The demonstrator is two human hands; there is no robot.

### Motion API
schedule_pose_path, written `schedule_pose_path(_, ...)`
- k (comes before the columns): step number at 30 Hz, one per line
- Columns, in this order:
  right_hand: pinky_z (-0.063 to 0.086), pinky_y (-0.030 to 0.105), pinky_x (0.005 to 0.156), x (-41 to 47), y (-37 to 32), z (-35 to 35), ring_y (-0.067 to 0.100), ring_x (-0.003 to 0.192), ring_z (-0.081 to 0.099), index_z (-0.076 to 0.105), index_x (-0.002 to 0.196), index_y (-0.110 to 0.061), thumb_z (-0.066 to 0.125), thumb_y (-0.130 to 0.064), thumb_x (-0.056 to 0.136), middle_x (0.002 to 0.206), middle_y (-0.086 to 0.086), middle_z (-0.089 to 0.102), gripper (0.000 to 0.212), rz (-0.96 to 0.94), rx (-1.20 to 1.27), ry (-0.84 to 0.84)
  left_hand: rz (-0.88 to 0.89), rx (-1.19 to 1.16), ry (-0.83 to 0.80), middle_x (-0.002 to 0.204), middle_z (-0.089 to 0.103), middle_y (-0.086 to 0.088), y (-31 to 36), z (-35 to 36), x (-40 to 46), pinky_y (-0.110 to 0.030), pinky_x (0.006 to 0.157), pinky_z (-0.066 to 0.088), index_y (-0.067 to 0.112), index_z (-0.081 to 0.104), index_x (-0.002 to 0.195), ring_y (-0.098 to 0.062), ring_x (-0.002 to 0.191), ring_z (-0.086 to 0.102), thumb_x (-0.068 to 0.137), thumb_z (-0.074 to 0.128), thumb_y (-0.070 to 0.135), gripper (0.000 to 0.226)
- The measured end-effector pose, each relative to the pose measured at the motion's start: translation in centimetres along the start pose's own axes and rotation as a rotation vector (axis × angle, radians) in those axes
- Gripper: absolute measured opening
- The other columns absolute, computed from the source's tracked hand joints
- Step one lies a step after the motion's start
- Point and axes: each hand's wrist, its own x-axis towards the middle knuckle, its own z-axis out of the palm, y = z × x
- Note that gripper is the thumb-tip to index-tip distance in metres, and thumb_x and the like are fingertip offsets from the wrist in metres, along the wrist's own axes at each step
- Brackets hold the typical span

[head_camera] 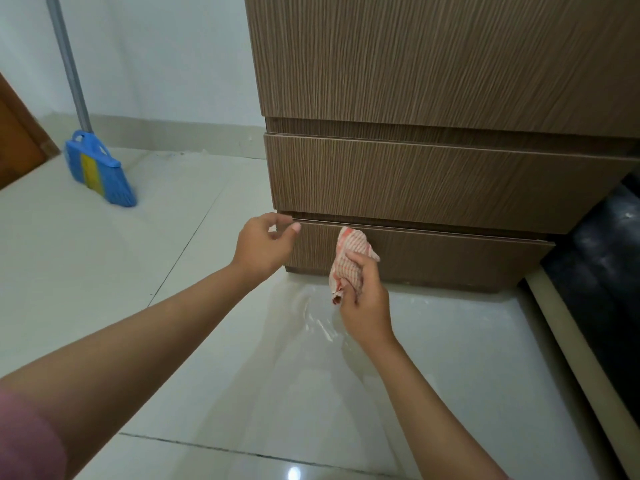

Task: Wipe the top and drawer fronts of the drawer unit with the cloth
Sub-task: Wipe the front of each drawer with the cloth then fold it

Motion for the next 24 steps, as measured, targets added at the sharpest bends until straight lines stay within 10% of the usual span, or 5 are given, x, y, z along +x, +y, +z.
schedule_pose_path(8, 0.048, 0.02, 0.074, 0.2, -1.8, -0.8, 0.003, 0.089, 0.056, 0.05, 0.118, -0.026, 0.046, 0.01, 0.084, 0.106, -0.008, 0.057, 0.05, -0.046, 0.018, -0.297, -0.423, -0.234, -0.394, 0.089, 0.072, -0.006, 2.9, -0.5, -0.9, -0.035, 0.074, 0.05, 0.014, 0.059, 0.103, -0.016, 0.078, 0.07, 0.088, 0.047, 0.053, 0.044)
schedule_pose_path(17, 0.038, 0.012, 0.063, -0.4, -3.3, -2.4, -0.003, 0.074, 0.052, 0.06, 0.108, -0.023, 0.046, 0.016, 0.078, 0.084, -0.022, 0.052, 0.05, -0.079, -0.048, -0.442, -0.464, -0.391, -0.471, 0.082, 0.071, -0.011, 2.0, -1.1, -0.8, -0.031, 0.061, 0.055, 0.003, 0.057, 0.091, -0.02, 0.07, 0.07, 0.082, 0.068, 0.017, 0.02)
schedule_pose_path(24, 0.046, 0.02, 0.065, -0.5, -4.0, -3.5, 0.019, 0.079, 0.057, 0.06, 0.107, -0.024, 0.045, 0.017, 0.084, 0.101, 0.012, 0.06, 0.049, 0.032, 0.148, -0.455, -0.356, -0.352, -0.585, 0.072, 0.067, -0.001, 2.9, -1.4, -1.5, -0.029, 0.063, 0.056, 0.016, 0.056, 0.086, -0.013, 0.064, 0.066, 0.08, 0.069, 0.012, 0.014)
